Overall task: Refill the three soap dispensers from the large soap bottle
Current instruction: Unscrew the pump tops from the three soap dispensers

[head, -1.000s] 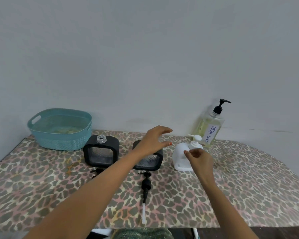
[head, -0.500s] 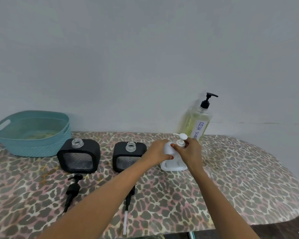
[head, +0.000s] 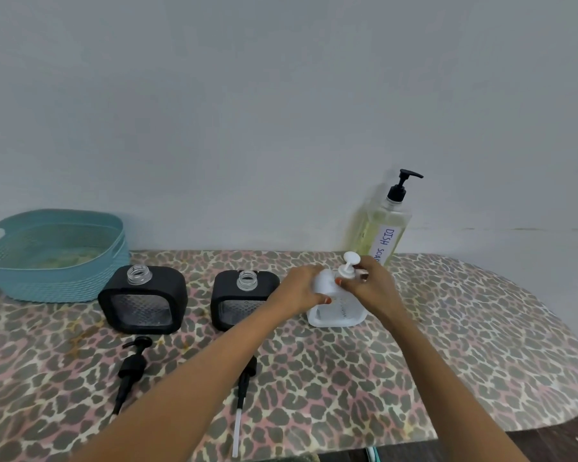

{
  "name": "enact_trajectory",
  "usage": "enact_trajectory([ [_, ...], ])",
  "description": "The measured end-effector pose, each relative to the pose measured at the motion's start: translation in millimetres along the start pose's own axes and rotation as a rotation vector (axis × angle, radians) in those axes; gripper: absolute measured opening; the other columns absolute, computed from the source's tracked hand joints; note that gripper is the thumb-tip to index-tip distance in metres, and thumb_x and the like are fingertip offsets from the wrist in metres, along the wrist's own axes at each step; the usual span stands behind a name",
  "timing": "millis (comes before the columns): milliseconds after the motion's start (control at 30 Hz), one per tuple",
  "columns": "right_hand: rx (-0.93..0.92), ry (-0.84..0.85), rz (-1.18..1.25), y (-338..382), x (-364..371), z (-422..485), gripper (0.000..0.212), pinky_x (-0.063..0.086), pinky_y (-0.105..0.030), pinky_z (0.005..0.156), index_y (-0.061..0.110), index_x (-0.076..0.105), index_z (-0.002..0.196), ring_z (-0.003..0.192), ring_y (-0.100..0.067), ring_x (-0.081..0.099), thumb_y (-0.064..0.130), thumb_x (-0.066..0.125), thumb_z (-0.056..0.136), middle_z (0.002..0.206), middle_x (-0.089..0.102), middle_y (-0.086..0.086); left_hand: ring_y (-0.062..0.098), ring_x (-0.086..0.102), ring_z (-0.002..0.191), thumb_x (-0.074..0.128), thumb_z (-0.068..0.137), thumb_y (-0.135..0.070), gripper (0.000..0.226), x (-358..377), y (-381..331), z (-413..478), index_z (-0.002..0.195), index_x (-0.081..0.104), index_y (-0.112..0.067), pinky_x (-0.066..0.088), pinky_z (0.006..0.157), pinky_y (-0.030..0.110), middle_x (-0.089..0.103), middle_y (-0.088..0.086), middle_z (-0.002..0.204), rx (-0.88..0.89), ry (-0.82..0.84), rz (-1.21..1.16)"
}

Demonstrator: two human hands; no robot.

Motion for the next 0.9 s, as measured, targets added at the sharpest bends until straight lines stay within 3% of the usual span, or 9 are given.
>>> enact_trajectory([
  [100,-0.011,-0.117,-0.053,-2,-2,-2,0.049,0.033,-0.018,0.064,0.004,0.057,0.110,0.083,-0.014,0.048,0.022,0.079,0.070,0.095,0.052,-0.002,0.028,0.055,0.113,0.072,0.075,-0.012,0.053,-1,-2,0,0.123,0.052,-0.002,0.046,0.095,0.041,0.059,0.016,0.123,-0.005,-0.003,0.024],
  [233,-0.012,-0.123,-0.003,-3,-4,-4,0.038,0.035,0.001,0.060,0.001,0.059,0.106,0.078,-0.013,0.049,0.012,0.075,0.074,0.089,0.058,-0.003,0.027,0.053,0.117,0.072,0.075,-0.011,0.056,0,-2,0,0.126,0.049,-0.003,0.045,0.097,0.039,0.056,0.016,0.128,-0.018,0.003,0.023],
  [367,0.012,-0.085,0.083,-5,-3,-7,0.031,0.036,-0.008,0.059,0.008,0.059,0.105,0.079,-0.014,0.051,0.005,0.067,0.076,0.090,0.059,-0.001,0.027,0.053,0.116,0.073,0.075,-0.011,0.056,1,0,2,0.126,0.051,-0.004,0.044,0.097,0.041,0.056,0.014,0.127,-0.023,0.009,0.019],
  [467,0.028,-0.064,0.138,-5,3,-7,0.034,0.039,-0.020,0.066,0.012,0.056,0.107,0.090,-0.019,0.053,0.001,0.063,0.075,0.095,0.057,-0.001,0.026,0.054,0.115,0.073,0.074,-0.012,0.055,1,1,2,0.125,0.052,-0.005,0.045,0.096,0.041,0.058,0.014,0.125,-0.014,0.007,0.015],
  [567,0.083,-0.127,0.122,-12,5,-5,0.049,0.041,-0.032,0.085,0.010,0.053,0.116,0.100,-0.018,0.050,0.016,0.075,0.073,0.106,0.051,-0.002,0.027,0.055,0.113,0.072,0.074,-0.013,0.055,1,2,2,0.124,0.051,-0.002,0.046,0.095,0.041,0.057,0.015,0.126,-0.015,-0.003,0.023],
  [633,0.099,-0.185,0.073,-15,3,-4,0.054,0.043,-0.037,0.087,0.008,0.053,0.114,0.097,-0.020,0.052,0.026,0.079,0.070,0.106,0.055,-0.006,0.027,0.055,0.114,0.073,0.074,-0.013,0.055,1,2,2,0.124,0.051,-0.002,0.046,0.095,0.042,0.056,0.015,0.127,-0.021,-0.009,0.020],
  [767,0.067,-0.210,0.121,-10,-1,-9,0.044,0.037,-0.027,0.075,0.004,0.054,0.111,0.087,-0.016,0.052,0.015,0.075,0.073,0.099,0.058,-0.004,0.026,0.057,0.110,0.074,0.072,-0.013,0.054,2,4,3,0.122,0.054,-0.006,0.048,0.093,0.043,0.061,0.012,0.121,-0.015,0.003,0.001],
  [900,0.062,-0.159,0.188,-9,1,-12,0.043,0.034,-0.023,0.078,0.008,0.050,0.116,0.094,-0.010,0.050,0.007,0.068,0.077,0.102,0.054,0.004,0.026,0.055,0.115,0.074,0.073,-0.013,0.058,2,4,3,0.125,0.051,-0.005,0.046,0.096,0.040,0.057,0.013,0.126,-0.009,-0.002,0.008],
])
Point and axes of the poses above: each hand's wrist, its own z-axis towards the middle knuckle, its own x-axis out of the palm, y = z × x, the point moved 9 cm from there along z, towards the middle knuckle
